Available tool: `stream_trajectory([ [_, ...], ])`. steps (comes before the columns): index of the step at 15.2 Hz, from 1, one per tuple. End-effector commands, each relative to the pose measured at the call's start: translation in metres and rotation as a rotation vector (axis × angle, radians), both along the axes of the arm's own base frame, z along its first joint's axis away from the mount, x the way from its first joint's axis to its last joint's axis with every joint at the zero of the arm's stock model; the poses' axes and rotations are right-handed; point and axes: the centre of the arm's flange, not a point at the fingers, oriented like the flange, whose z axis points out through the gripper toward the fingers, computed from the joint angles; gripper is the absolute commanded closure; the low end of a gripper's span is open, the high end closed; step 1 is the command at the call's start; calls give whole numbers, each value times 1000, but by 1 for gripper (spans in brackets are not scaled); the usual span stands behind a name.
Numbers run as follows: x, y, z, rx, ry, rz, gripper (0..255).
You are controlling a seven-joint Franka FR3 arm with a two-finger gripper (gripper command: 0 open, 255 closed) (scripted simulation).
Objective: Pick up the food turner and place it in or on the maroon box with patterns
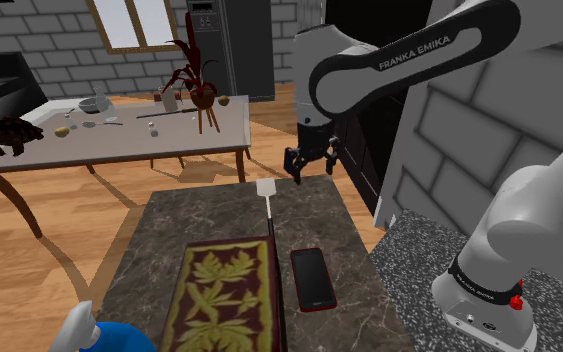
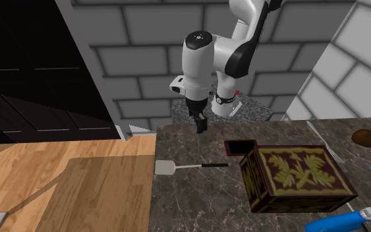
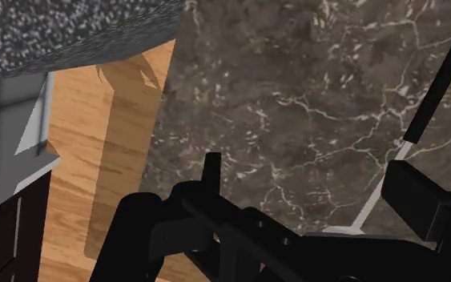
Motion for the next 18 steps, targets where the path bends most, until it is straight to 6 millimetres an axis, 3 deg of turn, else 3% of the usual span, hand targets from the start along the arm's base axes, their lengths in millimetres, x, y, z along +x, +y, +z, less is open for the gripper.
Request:
stream_trajectory([
  [1,18,18,-14,9,2,-57,0],
  [10,95,75,-67,41,10,-281,0],
  [18,92,77,-107,41,10,-281,0],
])
